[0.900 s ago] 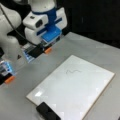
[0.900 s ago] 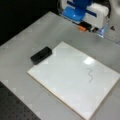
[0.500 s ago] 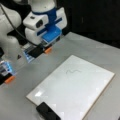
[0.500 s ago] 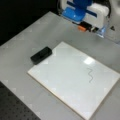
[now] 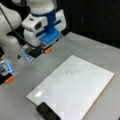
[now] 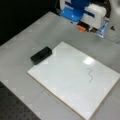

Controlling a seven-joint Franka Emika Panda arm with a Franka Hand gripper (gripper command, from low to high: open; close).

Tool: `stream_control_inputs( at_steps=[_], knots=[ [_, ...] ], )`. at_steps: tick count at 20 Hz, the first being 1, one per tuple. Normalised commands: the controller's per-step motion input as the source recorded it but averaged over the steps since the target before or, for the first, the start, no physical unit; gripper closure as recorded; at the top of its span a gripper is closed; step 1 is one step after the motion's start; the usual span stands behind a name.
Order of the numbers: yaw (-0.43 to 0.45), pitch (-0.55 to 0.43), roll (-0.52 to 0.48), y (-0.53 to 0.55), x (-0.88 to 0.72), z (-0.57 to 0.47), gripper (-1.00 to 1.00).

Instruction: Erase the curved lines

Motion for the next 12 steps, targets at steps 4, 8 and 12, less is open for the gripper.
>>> stream_control_inputs(
  at_steps=[4, 8, 12],
  knots=[
    [0.138, 0.058, -0.057, -0.51, 0.18, -0.03, -1.0],
    [0.158, 0.05, -0.045, -0.42, 0.23, -0.07, -1.0],
    [0.148, 0.045, 0.055, -0.33, 0.28, -0.05, -1.0]
  ],
)
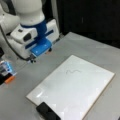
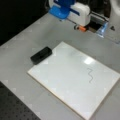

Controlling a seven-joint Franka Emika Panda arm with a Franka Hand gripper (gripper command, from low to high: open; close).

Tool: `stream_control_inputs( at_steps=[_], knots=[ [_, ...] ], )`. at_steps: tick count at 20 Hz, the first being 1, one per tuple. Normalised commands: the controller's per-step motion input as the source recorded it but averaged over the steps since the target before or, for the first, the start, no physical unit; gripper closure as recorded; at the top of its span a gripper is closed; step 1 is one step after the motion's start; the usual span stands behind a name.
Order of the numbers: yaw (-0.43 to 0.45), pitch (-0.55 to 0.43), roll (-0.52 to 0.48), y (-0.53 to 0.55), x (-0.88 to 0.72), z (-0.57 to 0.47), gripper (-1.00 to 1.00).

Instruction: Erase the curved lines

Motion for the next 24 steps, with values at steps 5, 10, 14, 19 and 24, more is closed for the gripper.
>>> stream_control_inputs(
  at_steps=[5, 10, 14, 19, 24],
  knots=[
    [0.11, 0.068, 0.067, -0.33, 0.3, -0.01, -1.0],
    [0.089, 0.088, 0.028, -0.35, 0.28, 0.03, -1.0],
    [0.06, 0.064, -0.008, -0.34, 0.28, -0.01, -1.0],
    [-0.02, 0.104, -0.089, -0.27, 0.25, -0.01, -1.0],
    [-0.038, 0.178, -0.119, -0.27, 0.33, 0.0, -1.0]
  ],
)
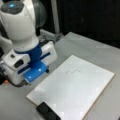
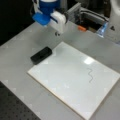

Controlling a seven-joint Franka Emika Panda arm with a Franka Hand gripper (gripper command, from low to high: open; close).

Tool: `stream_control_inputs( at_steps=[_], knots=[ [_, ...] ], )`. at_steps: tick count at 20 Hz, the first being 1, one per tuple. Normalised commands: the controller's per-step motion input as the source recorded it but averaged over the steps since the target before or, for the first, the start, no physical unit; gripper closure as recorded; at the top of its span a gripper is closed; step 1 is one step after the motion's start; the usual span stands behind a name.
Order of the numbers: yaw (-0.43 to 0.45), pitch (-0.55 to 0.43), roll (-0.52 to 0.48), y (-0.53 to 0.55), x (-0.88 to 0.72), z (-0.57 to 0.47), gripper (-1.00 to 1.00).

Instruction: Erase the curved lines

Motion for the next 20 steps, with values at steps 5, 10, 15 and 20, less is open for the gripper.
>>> stream_control_inputs(
  at_steps=[5, 10, 15, 20],
  knots=[
    [-0.016, 0.172, -0.107, -0.22, 0.4, 0.02, -1.0],
    [0.01, 0.137, -0.111, -0.16, 0.34, 0.0, -1.0],
    [0.113, 0.15, -0.146, -0.23, 0.32, 0.0, -1.0],
    [0.241, 0.168, -0.127, -0.25, 0.3, -0.06, -1.0]
  ],
)
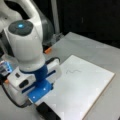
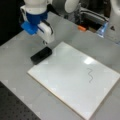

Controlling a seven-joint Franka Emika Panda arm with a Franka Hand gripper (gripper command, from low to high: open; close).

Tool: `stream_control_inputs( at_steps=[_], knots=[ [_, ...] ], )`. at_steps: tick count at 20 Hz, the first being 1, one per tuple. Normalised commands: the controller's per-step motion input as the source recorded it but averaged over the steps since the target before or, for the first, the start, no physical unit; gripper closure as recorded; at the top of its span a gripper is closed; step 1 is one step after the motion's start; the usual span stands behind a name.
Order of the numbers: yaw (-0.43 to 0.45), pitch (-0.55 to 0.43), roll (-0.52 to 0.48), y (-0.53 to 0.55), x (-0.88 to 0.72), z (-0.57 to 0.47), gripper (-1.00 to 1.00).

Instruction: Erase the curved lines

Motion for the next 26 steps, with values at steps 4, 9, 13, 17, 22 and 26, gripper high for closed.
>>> stream_control_inputs(
  at_steps=[4, 9, 13, 17, 22, 26],
  knots=[
    [0.233, 0.146, -0.074, -0.21, 0.22, -0.04, -1.0],
    [0.222, 0.122, -0.025, -0.17, 0.19, -0.05, -1.0],
    [0.239, 0.124, 0.063, -0.18, 0.18, -0.02, -1.0],
    [0.234, 0.11, 0.168, -0.24, 0.23, -0.05, -1.0],
    [0.097, 0.074, 0.186, -0.25, 0.24, -0.02, -1.0],
    [-0.044, 0.049, 0.221, -0.16, 0.2, -0.05, -1.0]
  ],
)
